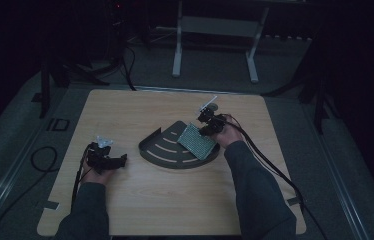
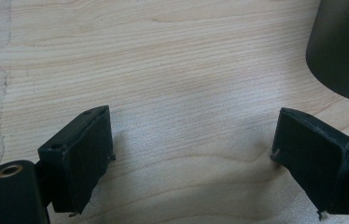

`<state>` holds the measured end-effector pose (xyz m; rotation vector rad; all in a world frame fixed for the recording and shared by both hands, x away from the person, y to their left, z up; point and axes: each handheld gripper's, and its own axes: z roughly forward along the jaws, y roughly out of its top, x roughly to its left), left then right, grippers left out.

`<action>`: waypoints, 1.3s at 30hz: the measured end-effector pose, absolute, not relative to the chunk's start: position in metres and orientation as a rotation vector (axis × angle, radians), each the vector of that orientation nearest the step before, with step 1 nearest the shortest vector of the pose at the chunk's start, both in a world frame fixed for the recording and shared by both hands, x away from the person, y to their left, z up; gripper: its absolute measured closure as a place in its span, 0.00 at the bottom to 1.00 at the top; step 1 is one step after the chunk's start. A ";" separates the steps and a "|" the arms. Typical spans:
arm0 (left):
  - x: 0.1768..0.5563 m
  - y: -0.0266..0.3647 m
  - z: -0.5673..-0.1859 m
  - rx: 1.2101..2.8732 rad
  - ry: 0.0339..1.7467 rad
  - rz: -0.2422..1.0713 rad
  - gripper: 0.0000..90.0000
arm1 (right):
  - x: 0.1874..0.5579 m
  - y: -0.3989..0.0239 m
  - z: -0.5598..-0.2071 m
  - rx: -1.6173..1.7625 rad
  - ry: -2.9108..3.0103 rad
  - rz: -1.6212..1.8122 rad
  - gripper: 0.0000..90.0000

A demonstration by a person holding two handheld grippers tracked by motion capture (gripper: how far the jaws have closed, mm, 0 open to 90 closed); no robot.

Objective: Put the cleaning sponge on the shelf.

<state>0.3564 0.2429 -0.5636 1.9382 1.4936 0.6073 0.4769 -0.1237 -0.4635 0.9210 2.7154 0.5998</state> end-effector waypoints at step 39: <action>0.356 0.243 -0.564 1.938 1.494 0.607 0.14 | 0.472 -0.144 -0.464 0.939 2.631 0.630 0.82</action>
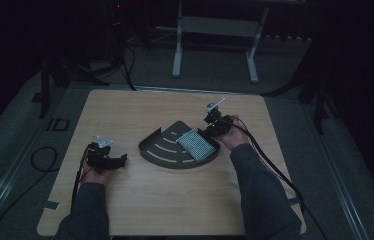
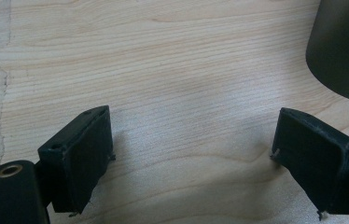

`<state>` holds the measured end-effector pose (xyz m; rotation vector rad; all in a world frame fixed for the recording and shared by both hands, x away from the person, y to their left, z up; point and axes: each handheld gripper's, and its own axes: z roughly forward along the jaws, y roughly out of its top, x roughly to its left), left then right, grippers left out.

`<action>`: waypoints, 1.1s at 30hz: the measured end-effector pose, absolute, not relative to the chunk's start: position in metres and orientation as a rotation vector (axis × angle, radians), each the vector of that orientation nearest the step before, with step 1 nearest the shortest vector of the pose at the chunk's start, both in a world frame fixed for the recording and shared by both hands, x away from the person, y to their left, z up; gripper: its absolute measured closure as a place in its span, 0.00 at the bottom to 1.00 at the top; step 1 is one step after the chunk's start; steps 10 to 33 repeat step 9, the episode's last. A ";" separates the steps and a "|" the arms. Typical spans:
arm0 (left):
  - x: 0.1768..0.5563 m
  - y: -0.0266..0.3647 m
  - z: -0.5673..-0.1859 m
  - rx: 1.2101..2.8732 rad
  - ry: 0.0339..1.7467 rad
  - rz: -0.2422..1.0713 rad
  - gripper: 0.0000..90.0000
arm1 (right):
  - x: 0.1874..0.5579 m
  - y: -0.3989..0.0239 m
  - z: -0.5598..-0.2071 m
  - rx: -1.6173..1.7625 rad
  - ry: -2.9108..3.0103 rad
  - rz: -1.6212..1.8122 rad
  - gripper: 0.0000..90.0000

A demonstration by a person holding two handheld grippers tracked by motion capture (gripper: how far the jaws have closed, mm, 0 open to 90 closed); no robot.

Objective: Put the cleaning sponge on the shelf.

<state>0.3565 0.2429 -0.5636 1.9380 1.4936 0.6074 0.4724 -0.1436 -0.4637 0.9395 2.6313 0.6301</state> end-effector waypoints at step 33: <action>0.357 0.243 -0.564 1.938 1.493 0.607 0.14 | 0.466 -0.164 -0.457 1.016 2.568 0.766 0.69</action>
